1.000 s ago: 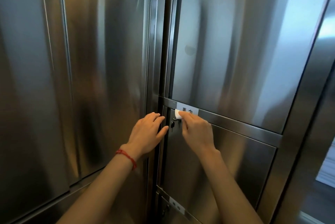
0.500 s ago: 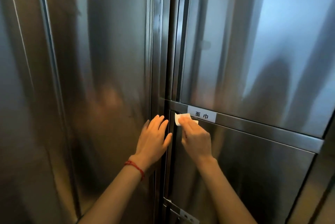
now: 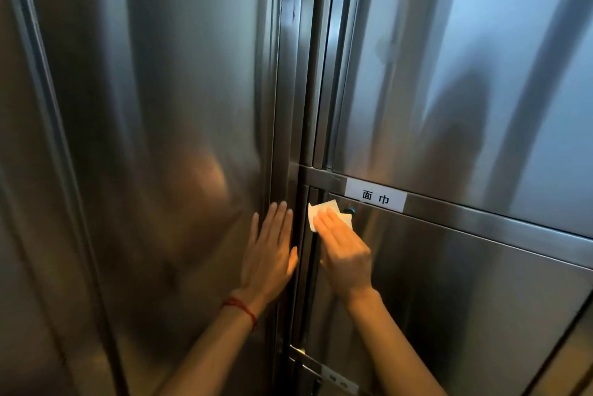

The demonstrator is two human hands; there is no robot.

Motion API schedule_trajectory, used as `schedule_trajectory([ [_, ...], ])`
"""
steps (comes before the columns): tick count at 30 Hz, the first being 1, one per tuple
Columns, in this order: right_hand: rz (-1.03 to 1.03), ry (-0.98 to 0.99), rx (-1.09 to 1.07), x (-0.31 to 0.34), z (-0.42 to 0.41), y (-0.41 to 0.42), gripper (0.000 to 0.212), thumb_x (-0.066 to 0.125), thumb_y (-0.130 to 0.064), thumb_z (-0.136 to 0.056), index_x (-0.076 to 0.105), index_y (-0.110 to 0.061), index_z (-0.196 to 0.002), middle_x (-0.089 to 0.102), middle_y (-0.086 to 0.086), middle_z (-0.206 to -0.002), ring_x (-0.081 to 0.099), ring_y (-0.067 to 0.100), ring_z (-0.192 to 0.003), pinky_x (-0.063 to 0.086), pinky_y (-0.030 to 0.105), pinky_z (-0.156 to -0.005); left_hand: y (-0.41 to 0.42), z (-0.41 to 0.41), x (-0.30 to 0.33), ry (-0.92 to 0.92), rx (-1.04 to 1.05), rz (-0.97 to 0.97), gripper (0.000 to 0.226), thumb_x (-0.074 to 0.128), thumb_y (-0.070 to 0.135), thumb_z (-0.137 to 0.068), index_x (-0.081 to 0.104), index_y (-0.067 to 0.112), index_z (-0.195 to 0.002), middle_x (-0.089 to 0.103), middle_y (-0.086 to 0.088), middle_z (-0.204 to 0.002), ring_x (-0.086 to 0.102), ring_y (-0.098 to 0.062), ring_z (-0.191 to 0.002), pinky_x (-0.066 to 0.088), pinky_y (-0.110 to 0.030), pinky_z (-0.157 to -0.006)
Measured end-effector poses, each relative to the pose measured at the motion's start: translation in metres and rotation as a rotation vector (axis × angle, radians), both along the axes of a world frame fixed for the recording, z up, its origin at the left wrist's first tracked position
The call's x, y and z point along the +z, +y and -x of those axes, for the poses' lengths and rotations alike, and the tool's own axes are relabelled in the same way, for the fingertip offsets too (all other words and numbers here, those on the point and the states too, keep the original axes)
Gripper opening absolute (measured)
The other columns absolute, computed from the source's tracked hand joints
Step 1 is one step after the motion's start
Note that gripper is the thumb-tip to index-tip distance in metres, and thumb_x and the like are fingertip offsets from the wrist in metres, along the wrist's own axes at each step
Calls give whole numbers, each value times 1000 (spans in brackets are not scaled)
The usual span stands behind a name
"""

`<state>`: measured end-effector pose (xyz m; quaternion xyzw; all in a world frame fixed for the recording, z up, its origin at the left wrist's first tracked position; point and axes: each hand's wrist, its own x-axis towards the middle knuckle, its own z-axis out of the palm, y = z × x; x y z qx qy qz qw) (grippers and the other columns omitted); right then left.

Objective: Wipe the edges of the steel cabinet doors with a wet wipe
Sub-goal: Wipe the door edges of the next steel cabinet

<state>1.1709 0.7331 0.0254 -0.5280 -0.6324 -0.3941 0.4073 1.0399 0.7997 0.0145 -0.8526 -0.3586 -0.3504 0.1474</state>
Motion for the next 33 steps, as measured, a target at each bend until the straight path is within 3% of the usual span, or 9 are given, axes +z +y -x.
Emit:
schedule_trajectory([
  [4, -25, -20, -5, -9, 0, 11, 25, 60, -8, -82, 69, 2, -103, 67, 19, -106, 65, 27, -101, 55, 40, -83, 9, -5, -9, 27, -7, -24, 80, 83, 20, -60, 49, -4, -129, 47, -22, -136, 45, -36, -126, 31, -59, -98],
  [11, 7, -40, -37, -16, -1, 28, 37, 80, -2, -66, 70, 3, -101, 67, 20, -105, 65, 29, -100, 56, 40, -80, 23, -8, -16, 61, 27, -72, 75, 78, 25, -67, 47, -4, -130, 44, -23, -138, 43, -35, -128, 34, -56, -100],
  [18, -5, -64, -85, -22, 0, 44, 40, 84, -3, -62, 70, 4, -99, 68, 21, -103, 66, 30, -96, 57, 41, -75, 35, -10, -18, 63, 46, -114, 71, 75, 31, -71, 50, -2, -129, 45, -23, -137, 45, -34, -126, 39, -50, -99],
  [27, -37, -92, -146, -33, 0, 63, 41, 85, -5, -59, 71, 4, -97, 69, 20, -99, 68, 29, -90, 56, 37, -75, 49, -12, -27, 106, 56, -184, 65, 60, 33, -81, 42, -1, -133, 40, -22, -140, 40, -33, -130, 34, -45, -105],
  [31, -103, -102, -171, -34, -4, 70, 23, 71, -5, -75, 71, 5, -96, 68, 21, -100, 68, 31, -92, 53, 38, -80, 51, -12, -29, 142, 99, -210, 57, 35, 32, -90, 40, 0, -136, 35, -20, -144, 35, -31, -133, 29, -42, -108],
  [33, -132, -109, -163, -33, -6, 73, 22, 54, -9, -90, 70, 5, -96, 68, 22, -100, 67, 31, -93, 53, 39, -81, 51, -12, -29, 156, 111, -223, 59, 38, 33, -88, 38, 0, -137, 33, -20, -145, 34, -31, -134, 27, -41, -109],
])
